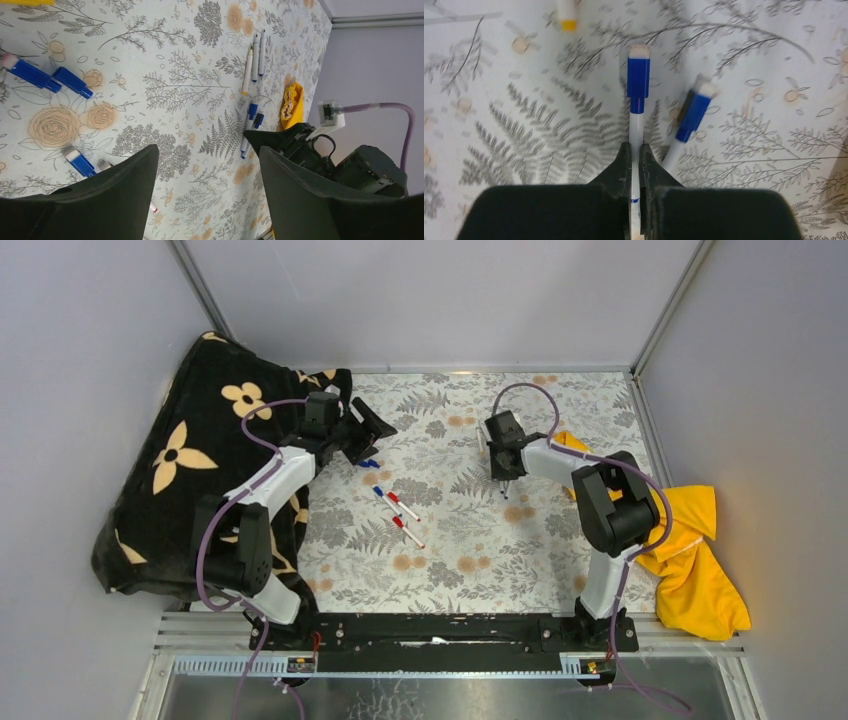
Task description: Open the pen caps
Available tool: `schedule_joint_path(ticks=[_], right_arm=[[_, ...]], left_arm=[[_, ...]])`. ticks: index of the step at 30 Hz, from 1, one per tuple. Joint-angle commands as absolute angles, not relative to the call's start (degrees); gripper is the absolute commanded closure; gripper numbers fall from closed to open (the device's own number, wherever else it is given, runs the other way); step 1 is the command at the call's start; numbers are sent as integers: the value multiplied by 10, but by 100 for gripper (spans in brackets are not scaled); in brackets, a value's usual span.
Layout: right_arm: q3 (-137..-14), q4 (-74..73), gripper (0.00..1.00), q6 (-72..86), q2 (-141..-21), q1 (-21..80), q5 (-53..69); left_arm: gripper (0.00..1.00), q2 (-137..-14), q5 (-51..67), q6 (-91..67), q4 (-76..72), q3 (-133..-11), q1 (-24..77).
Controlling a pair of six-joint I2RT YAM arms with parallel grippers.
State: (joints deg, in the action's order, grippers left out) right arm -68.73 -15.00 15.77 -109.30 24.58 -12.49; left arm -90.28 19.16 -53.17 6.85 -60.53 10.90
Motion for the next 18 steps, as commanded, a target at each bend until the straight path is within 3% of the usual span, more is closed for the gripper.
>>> schedule_joint_path(ticks=[1, 18], right_arm=[[-674, -150, 100, 100, -1032, 282, -78], [-737, -101, 100, 102, -986, 339, 149]], left_arm=[[19, -917, 236, -525, 31, -631, 114], [19, -958, 262, -523, 8, -647, 167]])
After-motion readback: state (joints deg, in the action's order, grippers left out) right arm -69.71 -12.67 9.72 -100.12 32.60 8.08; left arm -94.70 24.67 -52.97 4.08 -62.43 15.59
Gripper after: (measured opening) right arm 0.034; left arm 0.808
